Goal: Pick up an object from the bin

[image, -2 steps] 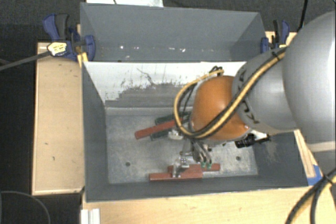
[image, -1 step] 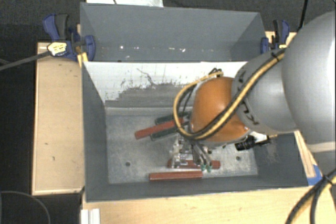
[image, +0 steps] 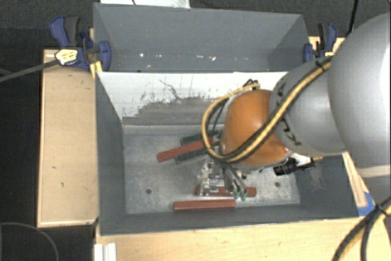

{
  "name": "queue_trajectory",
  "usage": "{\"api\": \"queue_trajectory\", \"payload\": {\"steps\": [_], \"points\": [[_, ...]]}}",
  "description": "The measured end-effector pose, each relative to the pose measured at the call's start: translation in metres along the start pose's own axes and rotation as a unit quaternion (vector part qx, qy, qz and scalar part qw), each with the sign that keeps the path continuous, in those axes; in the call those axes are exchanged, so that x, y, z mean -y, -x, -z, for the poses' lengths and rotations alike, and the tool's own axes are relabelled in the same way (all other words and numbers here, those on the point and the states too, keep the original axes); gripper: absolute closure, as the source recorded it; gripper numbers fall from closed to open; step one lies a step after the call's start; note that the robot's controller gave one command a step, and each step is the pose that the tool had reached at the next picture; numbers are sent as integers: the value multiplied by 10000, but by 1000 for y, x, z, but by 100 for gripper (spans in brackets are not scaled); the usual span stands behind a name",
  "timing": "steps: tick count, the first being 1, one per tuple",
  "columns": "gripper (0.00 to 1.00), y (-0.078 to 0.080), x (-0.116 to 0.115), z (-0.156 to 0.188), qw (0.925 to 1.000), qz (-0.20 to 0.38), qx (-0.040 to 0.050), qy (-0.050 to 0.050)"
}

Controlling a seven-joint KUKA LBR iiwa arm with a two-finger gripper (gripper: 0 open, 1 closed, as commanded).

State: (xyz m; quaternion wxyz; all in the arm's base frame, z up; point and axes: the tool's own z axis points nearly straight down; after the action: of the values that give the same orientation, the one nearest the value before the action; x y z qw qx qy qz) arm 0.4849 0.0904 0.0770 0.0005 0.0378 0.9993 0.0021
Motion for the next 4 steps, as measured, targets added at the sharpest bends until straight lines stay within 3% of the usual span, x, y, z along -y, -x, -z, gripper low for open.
{"api": "queue_trajectory", "payload": {"steps": [1, 2, 3, 4], "points": [[100, -2, 5, 61, 10000, -6, -26, -24], [0, 2, -1, 59, 10000, -1, 0, -16], [0, 2, -3, 38, 10000, -3, -4, -17], [100, -7, 9, -1, 9991, 424, -28, -5]]}}
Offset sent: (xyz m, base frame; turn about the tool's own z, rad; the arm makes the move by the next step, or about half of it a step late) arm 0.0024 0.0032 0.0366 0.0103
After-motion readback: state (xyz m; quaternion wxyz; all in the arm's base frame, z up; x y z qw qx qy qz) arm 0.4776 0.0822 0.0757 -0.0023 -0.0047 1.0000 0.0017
